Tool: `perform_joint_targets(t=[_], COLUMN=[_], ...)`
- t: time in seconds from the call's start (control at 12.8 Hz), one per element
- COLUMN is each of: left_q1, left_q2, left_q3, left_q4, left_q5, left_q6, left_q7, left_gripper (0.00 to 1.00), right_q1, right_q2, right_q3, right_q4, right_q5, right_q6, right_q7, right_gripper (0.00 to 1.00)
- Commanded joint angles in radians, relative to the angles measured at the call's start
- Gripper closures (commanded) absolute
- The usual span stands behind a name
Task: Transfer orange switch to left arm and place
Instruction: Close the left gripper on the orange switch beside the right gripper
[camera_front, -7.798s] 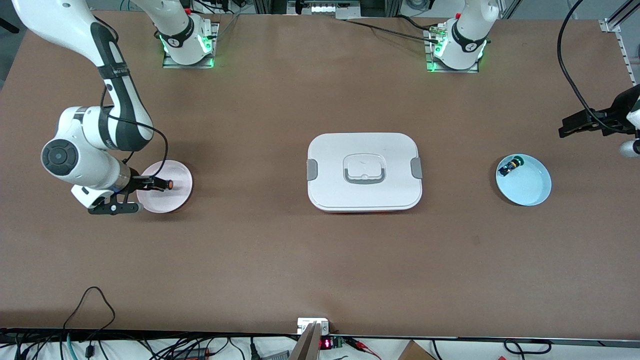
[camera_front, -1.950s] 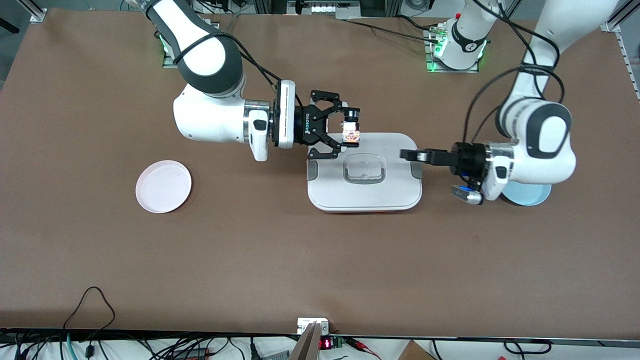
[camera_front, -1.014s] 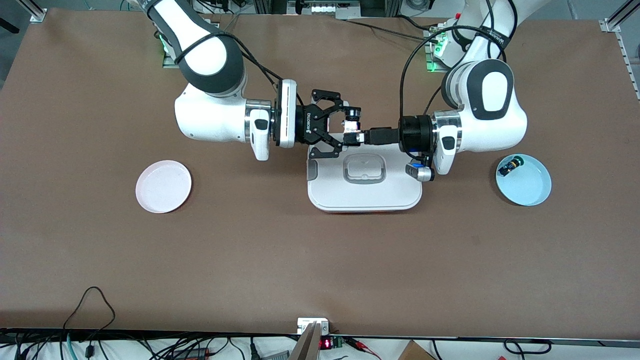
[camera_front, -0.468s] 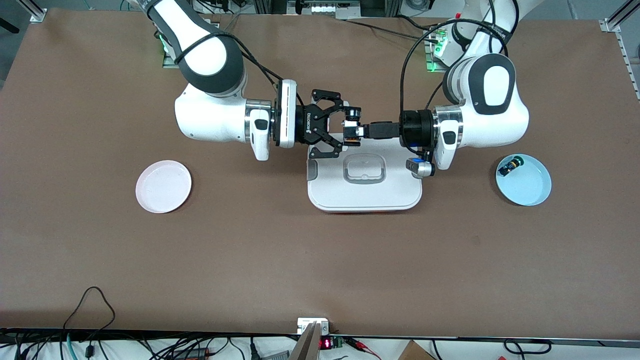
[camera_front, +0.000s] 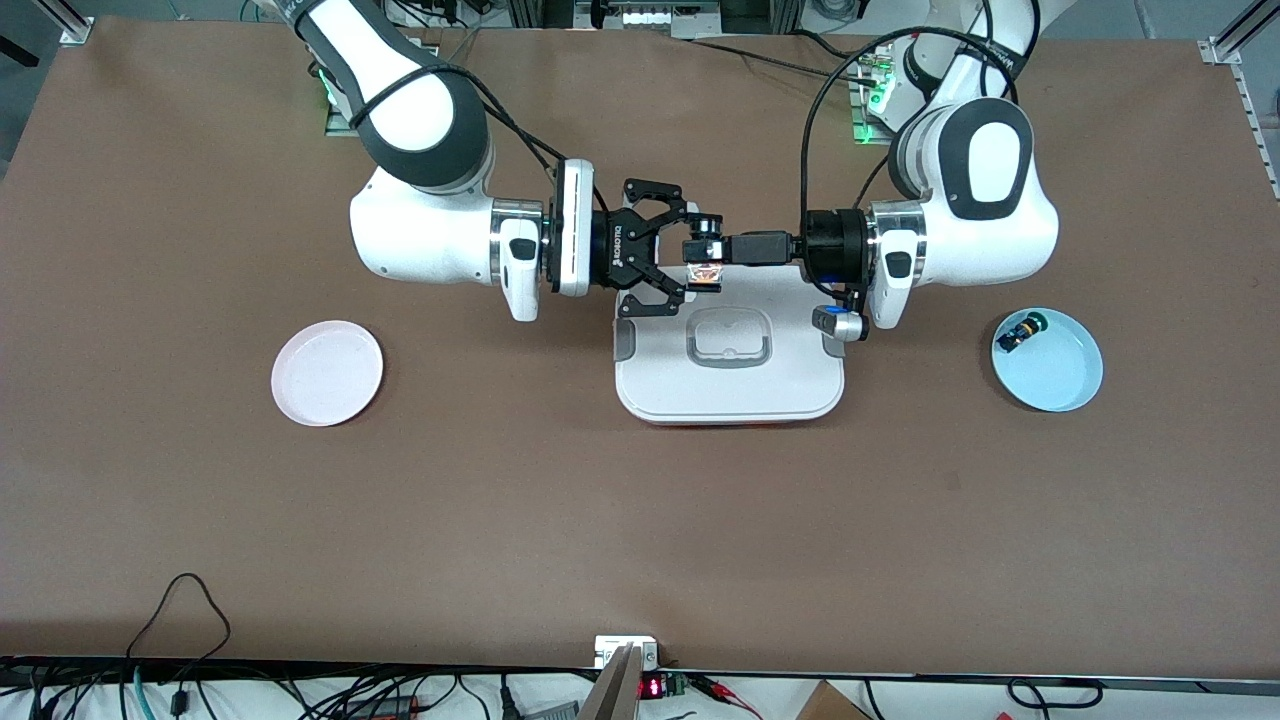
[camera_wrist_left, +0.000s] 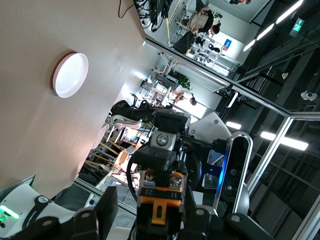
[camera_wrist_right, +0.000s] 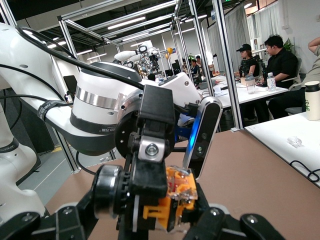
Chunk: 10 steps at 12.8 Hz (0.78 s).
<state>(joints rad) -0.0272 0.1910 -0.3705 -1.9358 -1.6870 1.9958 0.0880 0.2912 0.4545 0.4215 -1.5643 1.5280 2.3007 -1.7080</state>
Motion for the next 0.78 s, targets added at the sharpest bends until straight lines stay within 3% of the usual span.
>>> perform_joint_targets(t=[0.0, 0.16, 0.23, 0.31, 0.7], left_q1=[0.036, 0.050, 0.055, 0.055, 0.081], left_q2=[-0.036, -0.036, -0.035, -0.035, -0.031], left_q3=[-0.010, -0.008, -0.008, -0.008, -0.007], left_q4=[-0.041, -0.041, -0.040, -0.040, -0.035], left_q5=[-0.020, -0.011, -0.010, -0.008, -0.005], left_q6=[-0.066, -0.104, -0.107, -0.107, -0.109], left_q7=[-0.005, -0.007, -0.005, -0.005, -0.007], left_gripper=[0.69, 1.00, 1.00, 1.00, 1.00], right_q1=[0.013, 0.013, 0.013, 0.013, 0.016], right_q2=[0.010, 0.007, 0.003, -0.003, -0.014], right_q3=[-0.006, -0.006, -0.006, -0.006, -0.006], right_q4=[0.020, 0.020, 0.017, 0.015, 0.010], right_q5=[0.026, 0.027, 0.027, 0.024, 0.023], right_q6=[0.014, 0.014, 0.013, 0.013, 0.016], right_q7=[-0.007, -0.006, 0.042, 0.110, 0.146], right_gripper=[0.81, 0.77, 0.48, 0.01, 0.00])
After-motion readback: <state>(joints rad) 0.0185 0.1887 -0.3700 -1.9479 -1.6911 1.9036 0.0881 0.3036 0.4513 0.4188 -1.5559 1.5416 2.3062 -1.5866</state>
